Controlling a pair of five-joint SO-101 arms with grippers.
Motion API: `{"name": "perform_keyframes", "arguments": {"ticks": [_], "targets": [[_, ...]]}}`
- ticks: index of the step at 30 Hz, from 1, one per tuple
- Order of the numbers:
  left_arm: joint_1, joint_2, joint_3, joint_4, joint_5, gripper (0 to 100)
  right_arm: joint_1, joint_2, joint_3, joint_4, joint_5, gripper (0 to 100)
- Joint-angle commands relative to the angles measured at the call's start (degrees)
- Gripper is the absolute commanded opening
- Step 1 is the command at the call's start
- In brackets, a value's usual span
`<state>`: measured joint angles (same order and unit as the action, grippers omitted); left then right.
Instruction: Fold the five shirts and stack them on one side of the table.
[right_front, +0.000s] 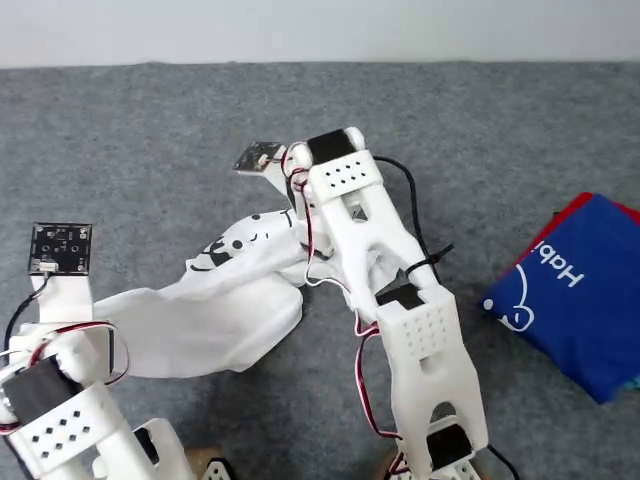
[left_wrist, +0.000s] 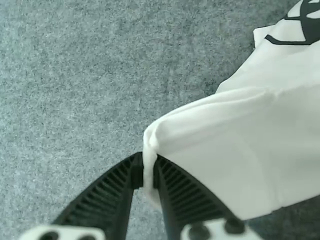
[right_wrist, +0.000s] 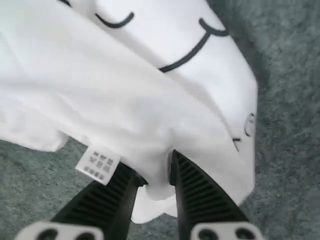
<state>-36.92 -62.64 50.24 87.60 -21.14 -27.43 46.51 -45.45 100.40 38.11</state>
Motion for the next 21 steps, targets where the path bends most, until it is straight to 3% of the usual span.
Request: {"name": "perform_keyframes", "arguments": {"ticks": [1,7,13,21], "targets": [[0.0,-0.7,-0.6,-1.2,0.4,1,-1.7,2.0,-1.1,-0.9,0.4,8.6],[0.0,-0.7,-0.6,-1.1,0.4,1,-0.8,3.5,-1.1,-4.0,-0.7,3.8],[0.0,-0.8,-0.9,-1.3,0.4,1,1.5,0.7,-8.2,2.8,-0.7,1.0],[0.4,-0.7,-10.9,-1.3,0.4,1,6.8,-17.3,-8.2,2.6,2.6,0.9]]}}
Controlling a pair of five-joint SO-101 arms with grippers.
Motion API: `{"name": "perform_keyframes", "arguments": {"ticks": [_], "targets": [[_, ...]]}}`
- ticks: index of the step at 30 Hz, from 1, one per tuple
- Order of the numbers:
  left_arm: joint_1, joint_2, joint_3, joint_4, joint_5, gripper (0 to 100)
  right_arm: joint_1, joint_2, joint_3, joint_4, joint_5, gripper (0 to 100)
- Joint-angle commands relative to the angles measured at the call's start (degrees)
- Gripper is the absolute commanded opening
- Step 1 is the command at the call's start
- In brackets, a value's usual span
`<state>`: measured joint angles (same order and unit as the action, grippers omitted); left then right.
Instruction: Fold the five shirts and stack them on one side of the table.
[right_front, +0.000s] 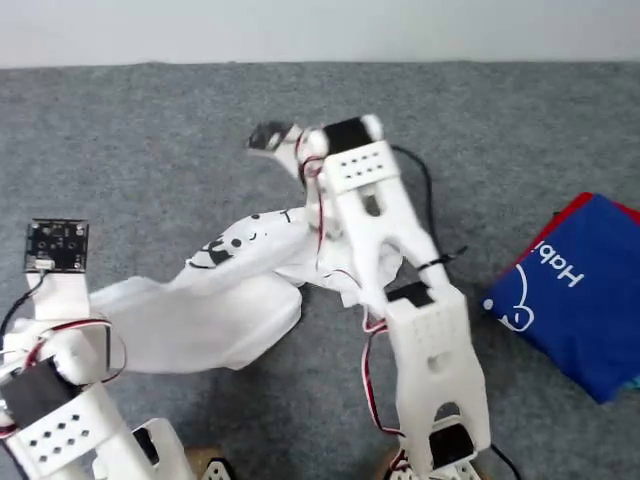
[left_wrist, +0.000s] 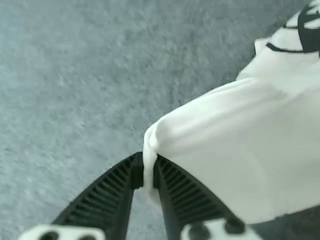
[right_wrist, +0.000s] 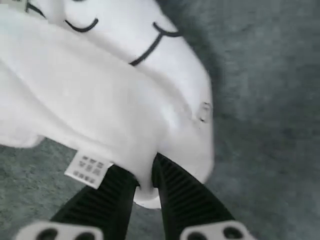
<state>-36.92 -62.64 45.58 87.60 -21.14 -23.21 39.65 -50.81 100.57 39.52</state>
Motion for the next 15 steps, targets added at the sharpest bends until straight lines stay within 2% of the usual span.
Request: {"name": "perform_keyframes", "arguments": {"ticks": [1,5,8,15], "targets": [[1.3,-0.7,-8.0,-1.4,0.4,1,2.9,-13.1,-2.6,2.4,2.2,0.9],[8.6,-0.4,-15.3,-2.0,0.4,1,5.4,-23.8,-2.6,2.4,5.5,0.9],[14.9,-0.4,-20.1,-6.1,0.4,1,7.5,-30.8,-2.6,2.3,7.8,0.9],[17.8,-0.2,-28.3,-25.1,0.1,2,14.5,-44.6,-2.9,2.2,9.2,0.9]]}}
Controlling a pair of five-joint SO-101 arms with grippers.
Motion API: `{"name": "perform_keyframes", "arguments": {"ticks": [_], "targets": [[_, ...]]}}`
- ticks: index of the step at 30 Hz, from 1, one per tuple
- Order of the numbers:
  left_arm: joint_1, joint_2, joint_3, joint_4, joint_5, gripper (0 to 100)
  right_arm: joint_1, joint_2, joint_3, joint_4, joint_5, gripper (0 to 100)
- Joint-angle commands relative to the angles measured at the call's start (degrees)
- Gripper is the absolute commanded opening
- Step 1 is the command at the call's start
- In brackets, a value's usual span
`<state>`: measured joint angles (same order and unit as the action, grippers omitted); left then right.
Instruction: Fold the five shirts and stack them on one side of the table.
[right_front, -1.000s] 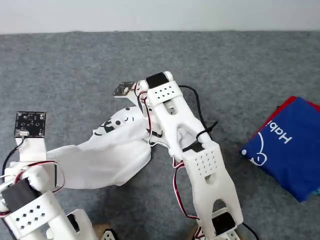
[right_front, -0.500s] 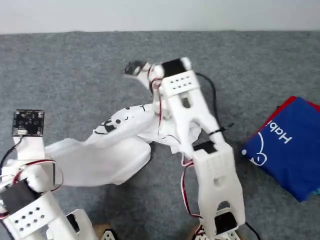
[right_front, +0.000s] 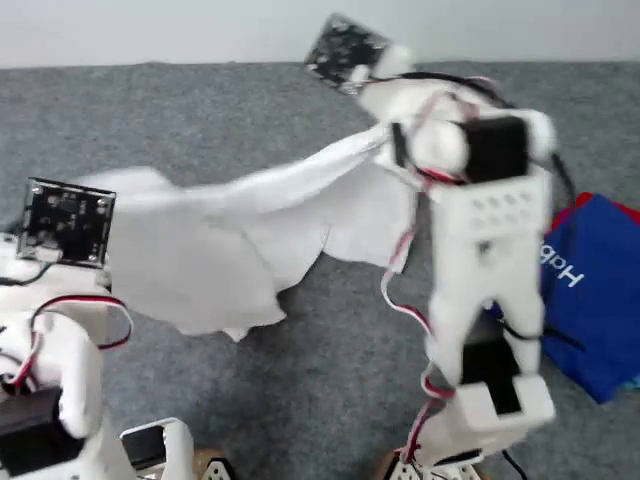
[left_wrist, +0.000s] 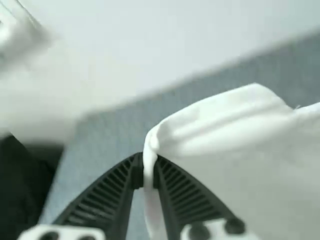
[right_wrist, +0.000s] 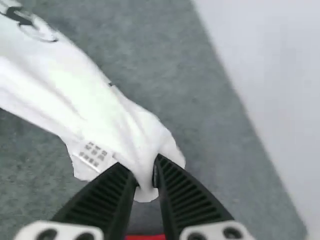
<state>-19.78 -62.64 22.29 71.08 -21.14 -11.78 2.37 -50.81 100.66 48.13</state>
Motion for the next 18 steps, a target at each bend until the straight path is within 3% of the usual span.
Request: {"name": "perform_keyframes", "arguments": {"ticks": [1,6,18], "targets": [[0.7,-0.1,-5.8,-11.0,-0.4,2,3.8,-9.2,-2.9,2.1,0.7,0.9],[3.3,2.2,-10.9,-18.0,-6.1,2,5.9,-17.7,-2.9,1.2,1.8,0.9],[10.8,13.9,-36.5,-17.8,-10.1,2,13.0,-31.7,-2.9,-3.3,3.9,0.9]]}}
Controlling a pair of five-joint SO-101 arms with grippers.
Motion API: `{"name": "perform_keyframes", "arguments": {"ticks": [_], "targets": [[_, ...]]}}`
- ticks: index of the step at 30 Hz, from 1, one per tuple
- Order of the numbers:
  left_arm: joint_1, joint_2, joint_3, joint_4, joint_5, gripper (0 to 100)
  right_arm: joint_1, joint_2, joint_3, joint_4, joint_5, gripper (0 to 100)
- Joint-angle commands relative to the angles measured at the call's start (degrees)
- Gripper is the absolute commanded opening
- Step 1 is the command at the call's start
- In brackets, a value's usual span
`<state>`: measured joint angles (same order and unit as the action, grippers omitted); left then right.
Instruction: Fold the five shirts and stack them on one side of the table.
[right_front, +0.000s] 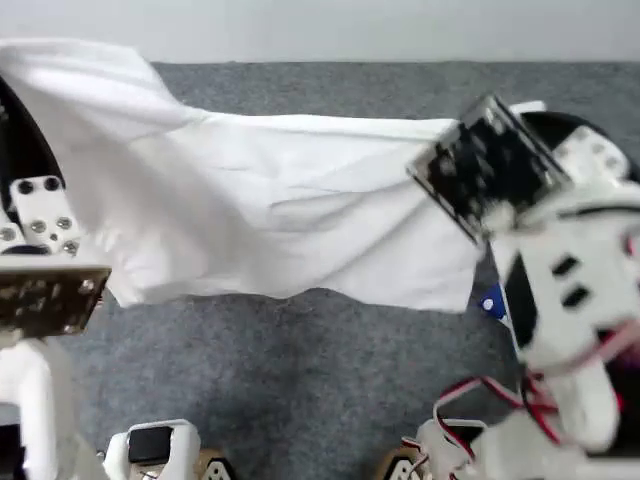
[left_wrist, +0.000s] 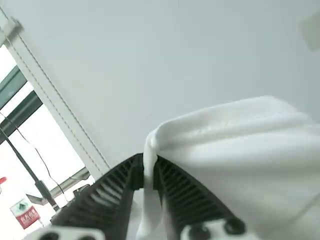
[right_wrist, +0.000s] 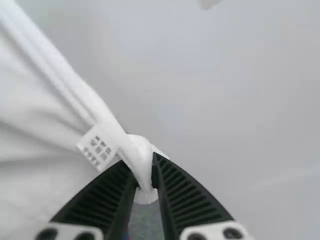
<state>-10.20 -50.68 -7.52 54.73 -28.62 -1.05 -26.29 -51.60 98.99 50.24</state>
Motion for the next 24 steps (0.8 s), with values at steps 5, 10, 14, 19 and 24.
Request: {"name": "perform_keyframes", "arguments": {"ticks": [5,10,14,19,24], "targets": [[1.6,2.0,-14.1,-1.5,-4.9,1,5.5,-9.5,-2.1,-2.9,3.4,0.9],[1.3,2.0,-21.4,-0.8,-5.0,1,9.3,-14.4,-1.8,-1.5,5.3,0.9],[1.8,2.5,-21.1,4.6,-7.6,1,10.0,-12.8,-1.6,2.7,7.5,0.9],[1.8,2.5,-8.5,6.2,-8.7,1,9.5,-7.3,7.2,3.6,7.5,0.9],[2.8,2.5,12.2,2.2,-11.9,1,4.4,1.0,21.4,2.9,7.5,0.9]]}}
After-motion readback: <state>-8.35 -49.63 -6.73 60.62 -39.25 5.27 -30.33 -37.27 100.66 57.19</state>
